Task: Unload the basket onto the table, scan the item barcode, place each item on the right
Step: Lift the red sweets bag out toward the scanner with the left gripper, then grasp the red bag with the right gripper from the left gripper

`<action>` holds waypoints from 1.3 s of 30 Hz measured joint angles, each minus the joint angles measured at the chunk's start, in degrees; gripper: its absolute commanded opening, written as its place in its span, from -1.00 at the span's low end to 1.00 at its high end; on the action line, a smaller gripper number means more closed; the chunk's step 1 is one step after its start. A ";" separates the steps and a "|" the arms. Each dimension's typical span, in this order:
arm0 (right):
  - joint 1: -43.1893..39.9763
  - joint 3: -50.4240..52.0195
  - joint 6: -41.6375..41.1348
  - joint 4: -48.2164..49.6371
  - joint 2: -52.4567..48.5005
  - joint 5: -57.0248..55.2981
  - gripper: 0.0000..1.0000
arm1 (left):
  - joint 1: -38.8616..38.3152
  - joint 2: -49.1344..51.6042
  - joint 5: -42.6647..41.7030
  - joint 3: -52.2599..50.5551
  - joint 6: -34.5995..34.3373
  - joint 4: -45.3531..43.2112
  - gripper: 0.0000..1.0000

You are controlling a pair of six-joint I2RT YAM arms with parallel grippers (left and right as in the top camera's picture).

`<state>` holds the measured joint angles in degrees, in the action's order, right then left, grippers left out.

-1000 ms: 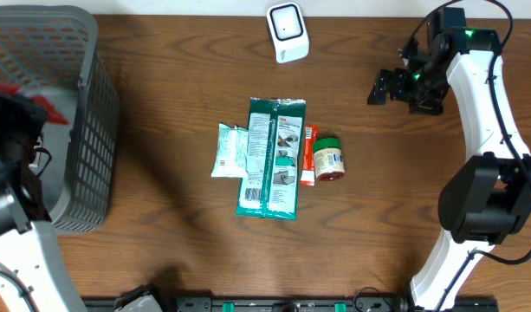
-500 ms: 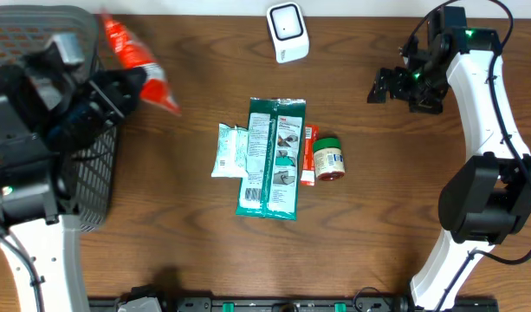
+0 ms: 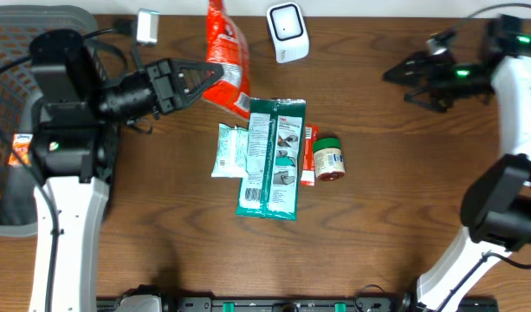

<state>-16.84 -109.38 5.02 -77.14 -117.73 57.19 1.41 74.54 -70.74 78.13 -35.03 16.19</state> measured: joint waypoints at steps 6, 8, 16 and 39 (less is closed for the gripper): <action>-4.37 -0.20 11.82 -8.57 0.00 17.35 0.98 | -4.33 3.89 -4.02 0.00 -5.27 -7.04 -0.86; -3.54 -0.22 16.37 -12.26 0.00 20.11 0.97 | -6.23 4.94 -4.55 0.00 -7.04 -9.42 -0.86; 6.38 -0.28 31.32 -19.93 0.00 26.40 0.79 | -11.80 6.82 -5.64 0.00 -12.74 -16.09 -0.86; 22.62 -7.26 36.72 -18.32 4.31 30.51 0.68 | -11.17 6.82 -5.88 0.00 -17.53 -18.99 -0.86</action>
<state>5.78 -116.64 41.74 -95.46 -113.43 87.70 -9.76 81.36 -76.62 78.13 -52.56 -2.81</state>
